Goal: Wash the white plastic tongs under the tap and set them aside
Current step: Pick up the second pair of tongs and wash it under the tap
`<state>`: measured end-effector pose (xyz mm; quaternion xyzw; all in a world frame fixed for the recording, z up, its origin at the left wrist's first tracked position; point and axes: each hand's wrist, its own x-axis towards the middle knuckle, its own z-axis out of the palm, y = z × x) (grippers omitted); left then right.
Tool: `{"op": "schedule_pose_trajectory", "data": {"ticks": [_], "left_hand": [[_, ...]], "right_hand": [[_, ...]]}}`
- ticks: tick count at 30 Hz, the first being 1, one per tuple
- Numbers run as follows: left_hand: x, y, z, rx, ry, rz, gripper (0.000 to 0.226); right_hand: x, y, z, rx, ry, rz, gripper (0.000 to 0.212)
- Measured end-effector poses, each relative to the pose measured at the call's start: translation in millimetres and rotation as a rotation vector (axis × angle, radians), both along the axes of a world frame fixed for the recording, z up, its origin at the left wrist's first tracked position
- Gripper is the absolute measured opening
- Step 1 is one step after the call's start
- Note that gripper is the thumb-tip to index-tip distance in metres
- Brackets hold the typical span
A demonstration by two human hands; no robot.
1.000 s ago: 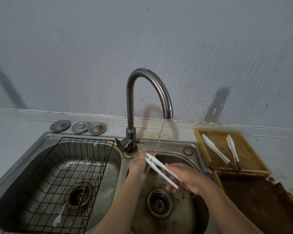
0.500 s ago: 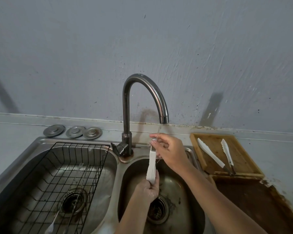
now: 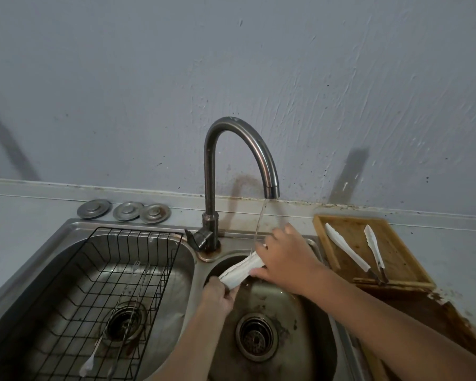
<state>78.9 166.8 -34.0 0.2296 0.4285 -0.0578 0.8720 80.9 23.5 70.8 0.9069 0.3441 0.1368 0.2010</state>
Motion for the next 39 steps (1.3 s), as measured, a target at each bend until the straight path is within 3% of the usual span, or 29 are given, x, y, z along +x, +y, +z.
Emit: {"op": "schedule_pose_trajectory", "data": {"ticks": [3,6,8,10,12,16,18,21,24,27,30,33,36,39], "left_hand": [[3.0,4.7,7.5,0.132,-0.069,-0.086,0.035],[0.1,11.3,19.5,0.202,-0.098,-0.141,0.031],[-0.7,22.3,28.5,0.197,-0.127,-0.207,0.035],[0.5,32.3,39.8,0.227,-0.208,-0.317,0.038],[1.8,31.8,48.8,0.361,-0.325,-0.427,0.026],[0.3,15.5,61.6,0.520,-0.467,-0.512,0.007],[0.1,13.4,64.5,0.576,-0.474,-0.519,0.011],[-1.4,17.7,65.5,0.609,-0.499,-0.490,0.020],[-2.5,29.2,58.1,0.653,-0.393,-0.424,0.027],[-0.7,47.9,42.0,0.892,-0.220,-0.355,0.019],[1.8,66.1,31.2,1.248,-0.104,-0.225,0.032],[9.8,74.4,26.6,1.559,-0.246,-0.231,0.035],[18.8,74.0,19.7,1.671,-0.319,-0.360,0.018],[25.0,73.4,18.2,1.781,-0.205,-0.381,0.017]], "right_hand": [[3.9,8.5,-16.3,-0.116,0.022,-0.002,0.062],[8.4,5.6,-24.9,0.050,0.201,-0.036,0.052],[6.5,1.9,-28.0,0.304,0.511,-0.206,0.048],[3.3,0.9,-32.7,0.778,0.966,-0.495,0.052],[1.3,6.2,-37.1,1.154,1.341,-0.715,0.055],[1.7,28.6,-41.8,1.454,1.629,-0.747,0.049],[4.2,39.0,-40.6,1.628,1.725,-0.693,0.046],[8.5,48.7,-38.7,1.899,1.762,-0.651,0.042],[12.5,52.3,-37.4,2.114,1.703,-0.639,0.044],[13.7,53.8,-37.7,2.198,1.636,-0.627,0.036],[12.0,51.9,-38.9,2.179,1.575,-0.612,0.041],[3.9,46.4,-40.0,2.071,1.505,-0.604,0.044],[-8.1,38.3,-39.7,1.951,1.442,-0.579,0.045],[-19.0,27.4,-38.0,1.816,1.350,-0.547,0.051]]}}
